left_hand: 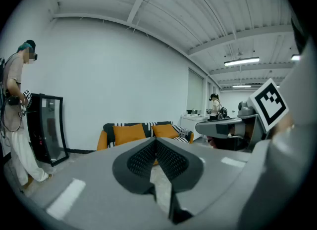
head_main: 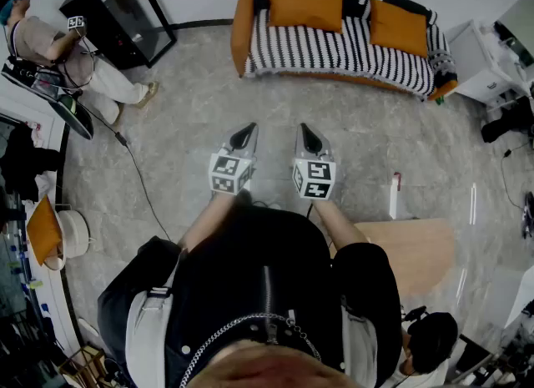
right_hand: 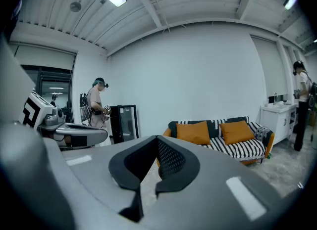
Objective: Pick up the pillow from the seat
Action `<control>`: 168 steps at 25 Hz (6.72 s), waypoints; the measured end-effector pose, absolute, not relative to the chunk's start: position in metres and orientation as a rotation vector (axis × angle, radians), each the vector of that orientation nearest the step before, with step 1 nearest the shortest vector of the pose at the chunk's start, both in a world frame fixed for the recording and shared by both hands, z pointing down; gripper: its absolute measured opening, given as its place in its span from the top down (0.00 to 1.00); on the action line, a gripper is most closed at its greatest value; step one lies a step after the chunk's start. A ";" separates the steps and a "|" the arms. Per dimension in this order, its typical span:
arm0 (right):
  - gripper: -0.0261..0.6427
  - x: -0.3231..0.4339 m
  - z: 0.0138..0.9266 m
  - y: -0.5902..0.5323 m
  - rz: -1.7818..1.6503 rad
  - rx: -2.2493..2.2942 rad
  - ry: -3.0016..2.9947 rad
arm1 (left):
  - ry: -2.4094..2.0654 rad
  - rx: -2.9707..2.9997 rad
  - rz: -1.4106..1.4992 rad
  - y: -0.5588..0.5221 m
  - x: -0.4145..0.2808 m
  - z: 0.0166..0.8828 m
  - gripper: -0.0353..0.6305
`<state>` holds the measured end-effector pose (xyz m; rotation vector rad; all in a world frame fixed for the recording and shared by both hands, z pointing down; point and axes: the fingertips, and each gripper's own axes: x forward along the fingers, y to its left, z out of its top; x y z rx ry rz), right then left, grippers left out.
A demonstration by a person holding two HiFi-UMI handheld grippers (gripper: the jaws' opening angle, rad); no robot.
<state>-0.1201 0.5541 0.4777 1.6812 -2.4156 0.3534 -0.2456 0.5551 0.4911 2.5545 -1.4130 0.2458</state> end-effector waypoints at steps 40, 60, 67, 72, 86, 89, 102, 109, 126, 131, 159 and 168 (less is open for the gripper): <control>0.96 -0.077 0.503 0.577 0.476 1.761 -2.382 | -1.322 2.595 0.296 0.562 -0.203 0.502 0.93; 0.96 -0.015 0.510 0.457 0.493 1.799 -2.284 | -1.193 2.611 0.329 0.419 -0.139 0.522 0.93; 0.96 0.009 0.511 0.399 0.481 1.774 -2.247 | -1.188 2.600 0.325 0.350 -0.118 0.522 0.93; 0.96 0.014 0.512 0.351 0.478 1.743 -2.249 | -1.185 2.592 0.327 0.299 -0.107 0.527 0.93; 0.96 0.039 0.523 0.260 0.511 1.713 -2.259 | -1.239 2.617 0.375 0.201 -0.090 0.522 0.93; 0.96 0.039 0.525 0.248 0.520 1.706 -2.265 | -1.245 2.608 0.386 0.190 -0.090 0.520 0.93; 0.96 0.093 0.528 0.177 0.537 1.720 -2.279 | -1.281 2.546 0.427 0.131 -0.052 0.538 0.93; 0.96 0.121 0.521 0.102 0.499 1.615 -2.356 | -1.386 2.490 0.405 0.070 -0.021 0.533 0.93; 0.96 0.167 0.519 0.020 0.493 1.430 -2.481 | -1.557 2.378 0.412 0.004 0.023 0.524 0.93; 0.96 0.178 0.521 -0.001 0.502 1.415 -2.488 | -1.582 2.352 0.423 -0.013 0.027 0.525 0.93; 0.96 0.151 0.531 -0.227 0.469 1.459 -2.391 | -1.550 2.308 0.409 -0.232 -0.023 0.554 0.93; 0.96 0.111 0.541 -0.327 0.498 1.457 -2.332 | -1.545 2.293 0.449 -0.338 -0.077 0.570 0.93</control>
